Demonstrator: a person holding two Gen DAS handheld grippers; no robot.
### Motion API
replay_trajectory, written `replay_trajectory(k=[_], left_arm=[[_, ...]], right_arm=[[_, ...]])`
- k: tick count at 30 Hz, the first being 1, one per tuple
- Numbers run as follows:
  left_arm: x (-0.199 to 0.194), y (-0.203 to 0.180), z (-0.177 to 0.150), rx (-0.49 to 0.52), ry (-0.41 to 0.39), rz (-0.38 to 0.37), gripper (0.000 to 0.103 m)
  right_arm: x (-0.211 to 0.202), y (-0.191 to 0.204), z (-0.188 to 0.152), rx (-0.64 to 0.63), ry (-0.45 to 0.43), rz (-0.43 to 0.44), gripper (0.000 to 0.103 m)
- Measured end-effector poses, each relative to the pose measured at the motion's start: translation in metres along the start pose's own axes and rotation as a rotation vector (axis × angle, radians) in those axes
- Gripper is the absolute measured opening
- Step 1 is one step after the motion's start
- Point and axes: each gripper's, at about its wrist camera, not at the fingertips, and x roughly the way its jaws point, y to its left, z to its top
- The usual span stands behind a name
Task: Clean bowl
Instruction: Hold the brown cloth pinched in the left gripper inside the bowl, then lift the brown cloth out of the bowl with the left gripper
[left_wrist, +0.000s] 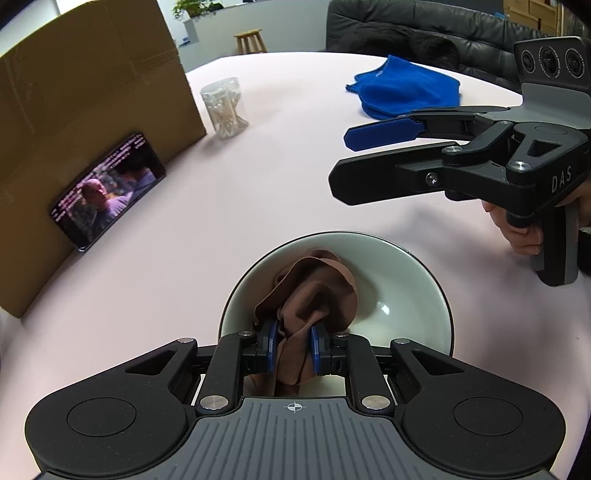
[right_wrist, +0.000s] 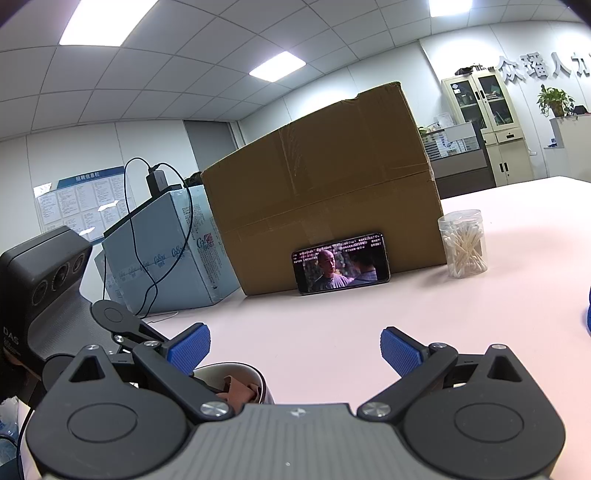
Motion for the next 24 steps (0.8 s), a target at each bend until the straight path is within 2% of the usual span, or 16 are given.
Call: replay_trajectory(k=[13,21,24], left_arm=[[-0.036,-0.004,-0.014,-0.059,-0.134,0.065,0.016],[-0.077,0.006,-0.035,-0.195,-0.281,0.174,0.016],[-0.086,0.013,-0.047,-0.260,-0.309,0.215,0.016]], right_arm=[[0.000,-0.002,0.000,0.008,0.000,-0.002,0.100],[-0.002,-0.002,0.000,0.011,0.001,-0.005,0.100],[-0.003,-0.001,0.000,0.011,0.001,-0.005,0.100]])
